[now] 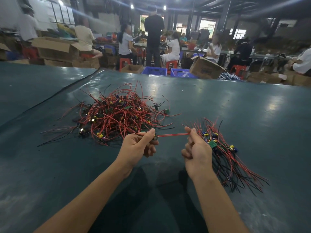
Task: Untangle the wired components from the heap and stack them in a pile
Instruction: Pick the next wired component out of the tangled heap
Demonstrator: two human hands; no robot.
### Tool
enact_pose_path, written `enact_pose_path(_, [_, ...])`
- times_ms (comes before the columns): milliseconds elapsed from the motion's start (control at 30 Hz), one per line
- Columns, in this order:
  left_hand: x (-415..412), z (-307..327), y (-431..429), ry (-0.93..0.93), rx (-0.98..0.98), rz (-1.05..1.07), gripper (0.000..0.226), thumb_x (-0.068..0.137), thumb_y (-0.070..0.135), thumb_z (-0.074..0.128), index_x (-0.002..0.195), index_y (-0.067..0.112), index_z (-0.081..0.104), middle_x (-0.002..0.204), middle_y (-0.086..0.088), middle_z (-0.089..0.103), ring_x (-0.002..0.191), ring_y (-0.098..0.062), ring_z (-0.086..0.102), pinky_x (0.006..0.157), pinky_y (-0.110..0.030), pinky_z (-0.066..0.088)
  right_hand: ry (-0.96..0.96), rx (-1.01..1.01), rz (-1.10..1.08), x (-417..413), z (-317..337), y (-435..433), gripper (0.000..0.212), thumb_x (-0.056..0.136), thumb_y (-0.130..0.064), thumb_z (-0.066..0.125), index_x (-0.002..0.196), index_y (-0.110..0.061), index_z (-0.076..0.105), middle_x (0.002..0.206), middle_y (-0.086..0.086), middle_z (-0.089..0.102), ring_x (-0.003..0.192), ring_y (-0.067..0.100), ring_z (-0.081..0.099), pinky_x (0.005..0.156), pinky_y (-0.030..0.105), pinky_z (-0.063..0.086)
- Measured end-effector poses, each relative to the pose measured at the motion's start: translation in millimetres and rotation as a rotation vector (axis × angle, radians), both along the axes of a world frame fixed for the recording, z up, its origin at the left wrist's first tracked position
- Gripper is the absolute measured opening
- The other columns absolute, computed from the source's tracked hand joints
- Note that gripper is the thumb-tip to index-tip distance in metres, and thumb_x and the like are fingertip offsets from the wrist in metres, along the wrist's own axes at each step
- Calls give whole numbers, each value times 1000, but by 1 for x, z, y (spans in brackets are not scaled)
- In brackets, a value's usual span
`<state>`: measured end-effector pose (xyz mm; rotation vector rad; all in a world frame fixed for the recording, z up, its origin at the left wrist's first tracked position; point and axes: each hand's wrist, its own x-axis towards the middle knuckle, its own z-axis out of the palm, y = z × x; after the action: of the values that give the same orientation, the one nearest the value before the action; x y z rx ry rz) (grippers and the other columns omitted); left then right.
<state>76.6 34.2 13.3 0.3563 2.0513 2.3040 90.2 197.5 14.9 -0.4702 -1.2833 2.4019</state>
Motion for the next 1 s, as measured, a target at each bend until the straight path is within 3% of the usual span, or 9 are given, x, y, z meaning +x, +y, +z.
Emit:
enact_pose_path(167, [-1, -1, -3, -30, -23, -2, 44, 74, 58, 62, 60, 18, 73, 57, -6, 64, 49, -15, 57, 50, -22, 46, -33, 229, 34, 5, -4, -18, 26, 92, -31, 65, 72, -19, 75, 47, -10, 32, 37, 4, 26, 34, 17, 26])
enact_pose_path(233, [1, -3, 0, -17, -61, -47, 41, 77, 55, 61, 65, 18, 75, 58, -6, 65, 50, -15, 58, 51, -21, 47, -48, 329, 139, 8, -8, -34, 28, 89, -33, 68, 66, -18, 75, 46, -6, 50, 44, 10, 46, 42, 24, 44])
enact_pose_path(300, [2, -3, 2, 3, -89, -77, 43, 78, 53, 61, 69, 14, 74, 59, -6, 67, 50, -14, 61, 52, -21, 48, -51, 394, 188, 11, -10, -48, 35, 91, -33, 66, 66, -10, 75, 63, 13, 69, 62, 26, 62, 63, 38, 56])
enact_pose_path(367, [2, -4, 2, 14, -104, -84, 43, 79, 52, 60, 67, 13, 73, 59, -5, 67, 51, -14, 62, 53, -21, 49, -61, 444, 157, 13, -12, -53, 47, 94, -35, 61, 70, 5, 68, 80, 35, 65, 66, 37, 62, 68, 46, 56])
enact_pose_path(433, [4, -4, 3, 19, -113, -110, 41, 80, 51, 60, 67, 14, 74, 58, -6, 67, 51, -15, 61, 53, -20, 49, -72, 441, 129, 12, -10, -51, 48, 96, -36, 58, 72, 3, 69, 83, 42, 58, 65, 37, 60, 69, 54, 55])
enact_pose_path(500, [5, -3, 5, 19, -111, -134, 41, 81, 50, 59, 66, 16, 75, 56, -7, 65, 50, -16, 59, 53, -21, 48, -68, 371, 103, 9, -7, -43, 42, 98, -36, 56, 69, -13, 77, 63, 26, 54, 57, 24, 52, 55, 42, 53])
enact_pose_path(600, [4, 1, 2, 21, -113, -130, 43, 82, 51, 58, 63, 17, 74, 56, -7, 64, 52, -18, 57, 53, -22, 47, -66, 229, 21, 5, -3, -23, 41, 98, -32, 56, 65, -18, 77, 49, -7, 38, 38, 4, 31, 35, 19, 27])
enact_pose_path(833, [0, 3, -7, 73, -116, -148, 42, 86, 48, 58, 64, 16, 74, 60, -11, 65, 54, -18, 58, 56, -23, 48, -54, -30, -40, -1, 2, 13, 32, 100, -32, 52, 87, -12, 73, 49, -11, 39, 33, 3, 25, 31, 17, 25])
enact_pose_path(1000, [-1, 1, -7, 61, -93, -104, 45, 85, 55, 59, 64, 18, 74, 59, -7, 65, 54, -17, 58, 54, -23, 47, -4, 67, -54, 0, -1, 5, 34, 97, -39, 55, 84, -15, 74, 53, -10, 43, 36, 4, 23, 34, 18, 20])
